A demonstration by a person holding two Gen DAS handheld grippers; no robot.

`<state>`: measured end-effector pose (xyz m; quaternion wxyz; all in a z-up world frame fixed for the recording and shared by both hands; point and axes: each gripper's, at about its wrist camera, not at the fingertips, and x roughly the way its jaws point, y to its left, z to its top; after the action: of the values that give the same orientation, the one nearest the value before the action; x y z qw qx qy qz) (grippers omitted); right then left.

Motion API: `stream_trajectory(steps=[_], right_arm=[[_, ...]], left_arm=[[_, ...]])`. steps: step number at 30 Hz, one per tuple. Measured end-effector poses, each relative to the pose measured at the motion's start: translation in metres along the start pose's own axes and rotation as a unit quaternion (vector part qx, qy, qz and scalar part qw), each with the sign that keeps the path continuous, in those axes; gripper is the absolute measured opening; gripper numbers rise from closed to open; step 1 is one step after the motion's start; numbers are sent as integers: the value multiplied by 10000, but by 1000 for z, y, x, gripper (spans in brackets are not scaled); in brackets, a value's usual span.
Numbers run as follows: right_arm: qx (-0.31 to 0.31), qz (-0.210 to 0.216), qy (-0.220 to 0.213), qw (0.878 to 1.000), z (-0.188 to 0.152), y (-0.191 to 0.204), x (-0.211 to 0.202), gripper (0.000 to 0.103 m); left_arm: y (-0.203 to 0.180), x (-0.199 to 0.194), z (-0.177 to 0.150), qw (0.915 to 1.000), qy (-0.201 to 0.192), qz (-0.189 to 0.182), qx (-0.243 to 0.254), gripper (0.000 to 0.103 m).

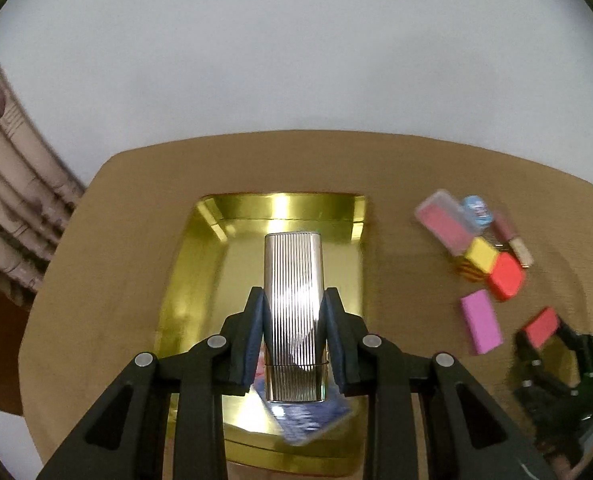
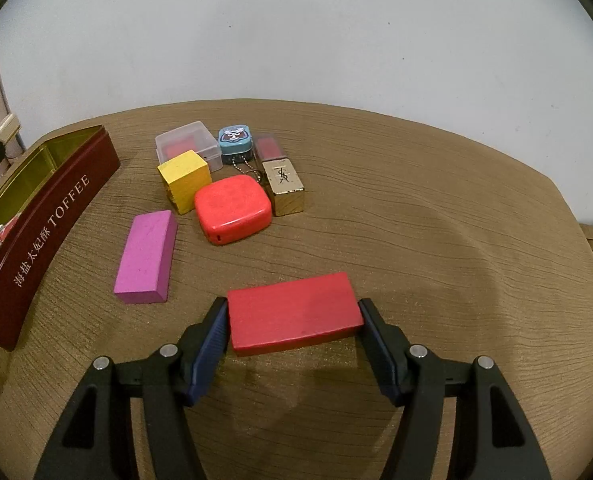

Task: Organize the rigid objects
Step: 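Lower the silver lighter into the gold tray and open the left gripper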

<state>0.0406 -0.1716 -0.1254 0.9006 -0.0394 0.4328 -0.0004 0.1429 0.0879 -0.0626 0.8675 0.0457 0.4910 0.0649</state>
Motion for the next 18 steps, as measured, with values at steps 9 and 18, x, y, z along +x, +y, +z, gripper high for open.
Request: stream_trajectory(steps=[9, 18], right_arm=[[2, 2, 5, 10000, 1, 0, 1, 66], [0, 2, 5, 10000, 1, 0, 1, 66]], left_arm=[[41, 45, 1, 9990, 321, 196, -238, 26], [53, 80, 3, 9981, 557, 120, -240, 26]])
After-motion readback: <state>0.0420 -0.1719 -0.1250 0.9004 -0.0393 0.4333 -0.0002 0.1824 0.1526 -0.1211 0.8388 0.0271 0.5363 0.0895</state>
